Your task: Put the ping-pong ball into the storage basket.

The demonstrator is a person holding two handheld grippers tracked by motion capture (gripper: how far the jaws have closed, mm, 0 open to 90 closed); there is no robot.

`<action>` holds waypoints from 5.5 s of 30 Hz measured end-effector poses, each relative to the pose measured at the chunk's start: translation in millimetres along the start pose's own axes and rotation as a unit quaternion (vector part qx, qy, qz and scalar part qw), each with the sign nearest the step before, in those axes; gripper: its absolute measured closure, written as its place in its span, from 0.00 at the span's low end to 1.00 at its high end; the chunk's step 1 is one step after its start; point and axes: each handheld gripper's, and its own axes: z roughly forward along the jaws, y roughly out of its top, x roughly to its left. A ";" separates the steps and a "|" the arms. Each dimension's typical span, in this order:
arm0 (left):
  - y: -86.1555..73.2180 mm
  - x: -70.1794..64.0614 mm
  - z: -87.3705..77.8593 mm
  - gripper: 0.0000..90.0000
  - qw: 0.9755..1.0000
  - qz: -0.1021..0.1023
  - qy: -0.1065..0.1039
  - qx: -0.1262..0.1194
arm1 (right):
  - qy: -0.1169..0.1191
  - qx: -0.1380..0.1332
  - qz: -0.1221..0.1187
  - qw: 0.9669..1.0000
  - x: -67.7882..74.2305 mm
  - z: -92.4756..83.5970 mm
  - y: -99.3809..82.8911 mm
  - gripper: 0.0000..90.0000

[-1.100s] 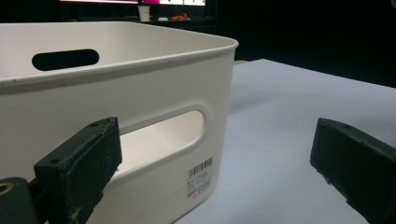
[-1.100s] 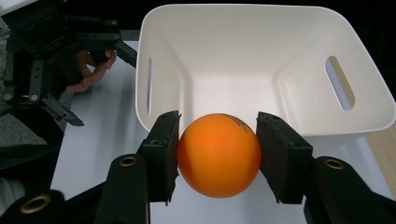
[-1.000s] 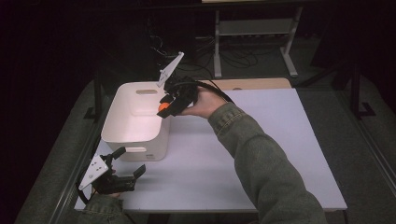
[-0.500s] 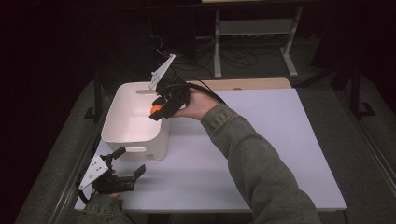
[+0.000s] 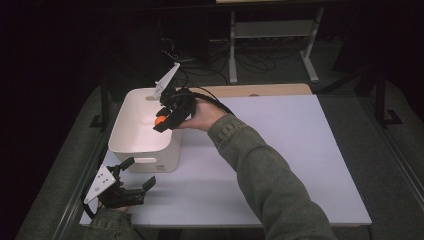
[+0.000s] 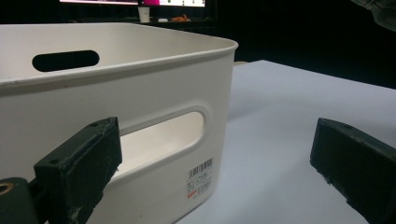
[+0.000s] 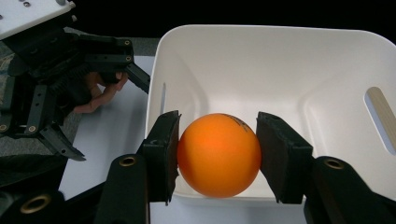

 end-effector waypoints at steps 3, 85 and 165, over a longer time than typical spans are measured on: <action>0.0 0.1 0.0 0.02 1.000 0.000 0.000 0.000 | 0.003 -0.001 0.002 1.000 -1.1 4.2 0.0 0.55; 0.5 -1.1 2.9 0.02 1.000 0.007 -0.004 0.004 | -0.074 -0.077 0.104 0.989 -23.2 -52.0 -83.9 0.00; -0.6 -1.1 3.8 0.02 1.000 0.002 0.004 0.009 | -0.193 -0.118 0.215 0.950 45.2 -121.7 -255.9 0.00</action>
